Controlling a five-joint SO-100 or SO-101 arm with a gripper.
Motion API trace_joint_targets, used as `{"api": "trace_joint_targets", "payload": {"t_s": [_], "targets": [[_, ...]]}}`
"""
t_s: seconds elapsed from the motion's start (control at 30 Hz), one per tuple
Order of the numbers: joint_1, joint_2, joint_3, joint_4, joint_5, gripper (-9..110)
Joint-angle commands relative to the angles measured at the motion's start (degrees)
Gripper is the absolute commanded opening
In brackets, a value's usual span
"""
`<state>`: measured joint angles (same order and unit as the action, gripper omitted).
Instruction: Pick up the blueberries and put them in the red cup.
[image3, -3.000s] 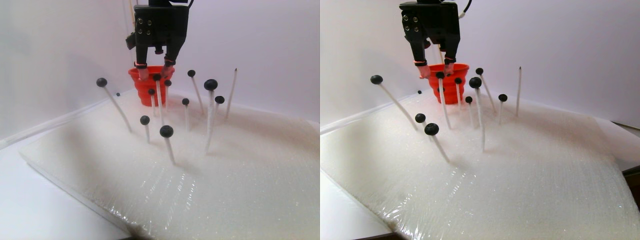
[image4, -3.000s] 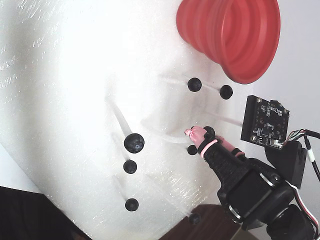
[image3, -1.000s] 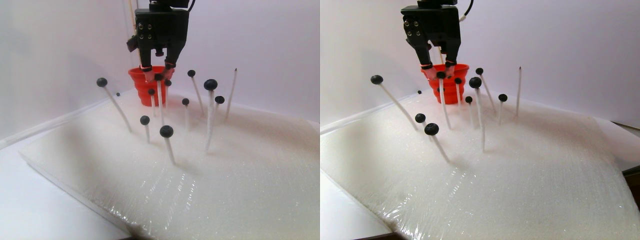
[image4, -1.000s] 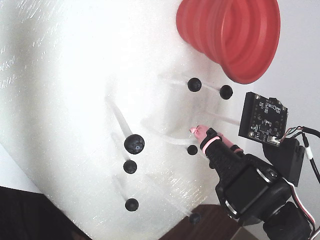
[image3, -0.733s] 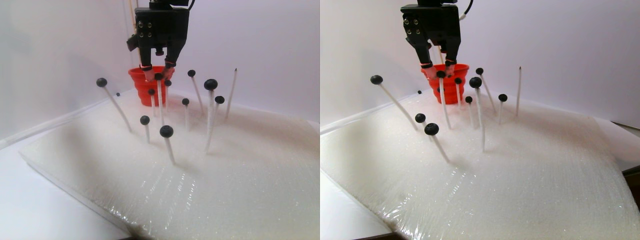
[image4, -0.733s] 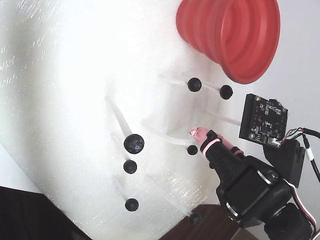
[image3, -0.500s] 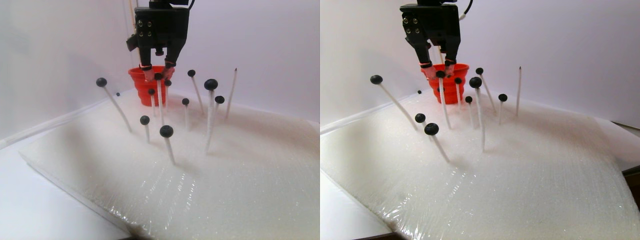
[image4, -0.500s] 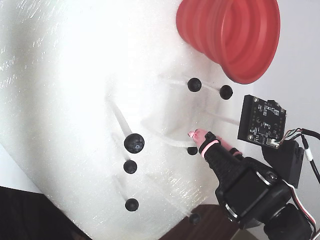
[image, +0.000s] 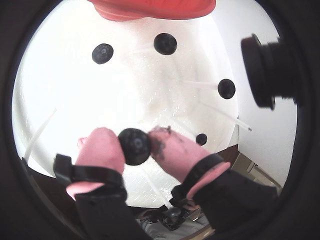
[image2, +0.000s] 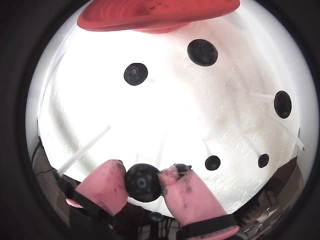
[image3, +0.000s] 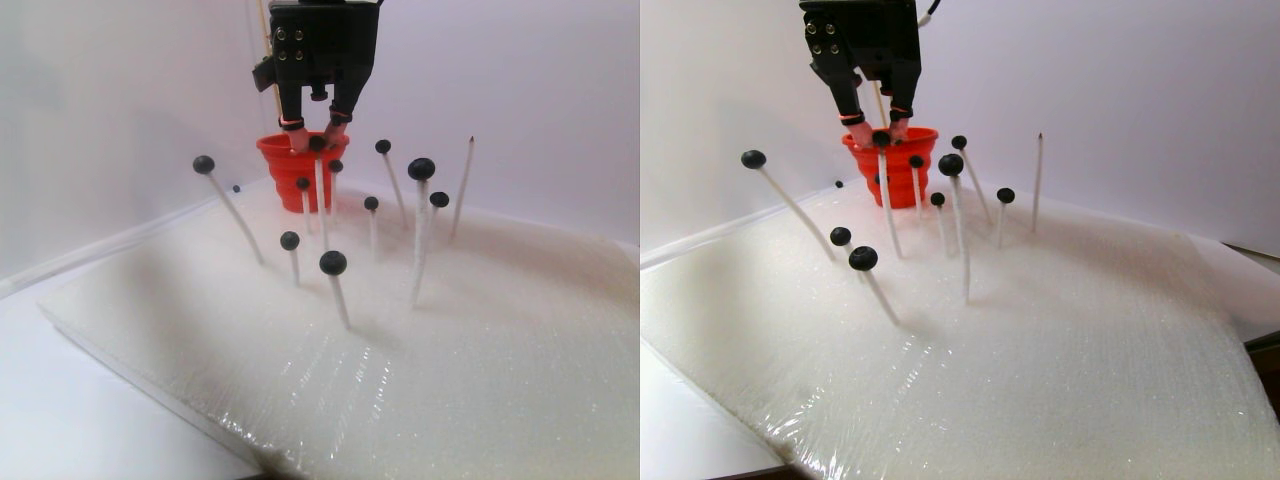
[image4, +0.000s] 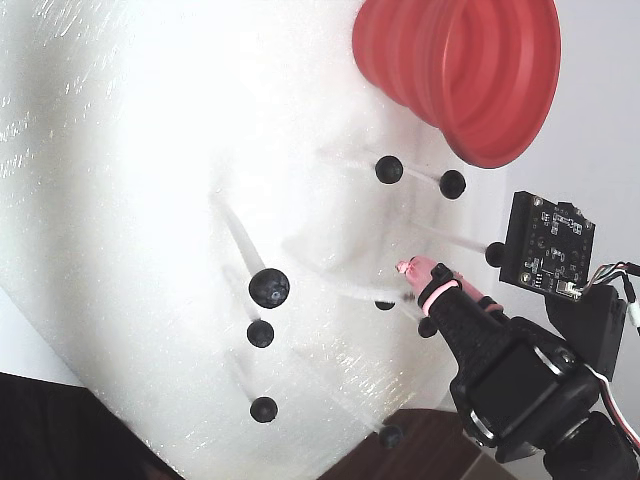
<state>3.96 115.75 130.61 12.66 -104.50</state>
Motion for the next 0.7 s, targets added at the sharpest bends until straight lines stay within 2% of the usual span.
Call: {"api": "trace_joint_targets", "payload": {"t_s": [0.0,0.67], "targets": [[-0.9,6.8,-6.0,0.0,-0.2,12],[-1.4,4.0,-12.0,-1.6,-0.2,12]]}}
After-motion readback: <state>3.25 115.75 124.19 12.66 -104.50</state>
